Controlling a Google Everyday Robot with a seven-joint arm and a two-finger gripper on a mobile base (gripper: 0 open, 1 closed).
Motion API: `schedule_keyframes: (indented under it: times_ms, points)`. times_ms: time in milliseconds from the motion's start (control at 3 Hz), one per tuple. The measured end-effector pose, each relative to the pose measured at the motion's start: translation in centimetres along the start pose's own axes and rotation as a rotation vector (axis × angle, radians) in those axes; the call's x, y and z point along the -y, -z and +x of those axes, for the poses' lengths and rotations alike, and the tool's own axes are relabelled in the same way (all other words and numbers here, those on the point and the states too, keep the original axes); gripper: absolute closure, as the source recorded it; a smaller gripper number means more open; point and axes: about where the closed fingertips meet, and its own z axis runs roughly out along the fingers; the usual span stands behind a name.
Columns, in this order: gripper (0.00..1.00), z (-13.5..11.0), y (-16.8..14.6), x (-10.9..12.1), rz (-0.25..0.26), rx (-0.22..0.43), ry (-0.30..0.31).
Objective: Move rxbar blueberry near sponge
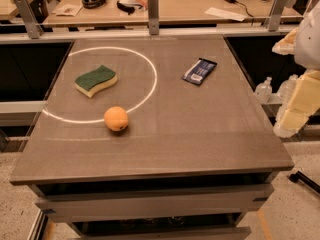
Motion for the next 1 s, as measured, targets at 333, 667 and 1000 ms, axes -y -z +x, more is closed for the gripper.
schedule_keyframes:
  times_ms: [333, 667, 1000]
  points:
    - [0.00, -0.1, 0.1, 0.2, 0.001, 0.005, 0.007]
    - [0.00, -0.6, -0.3, 1.5, -0.032, 0.025, 0.077]
    - [0.00, -1.6, -1.4, 4.0, -0.070, 0.073, 0.208]
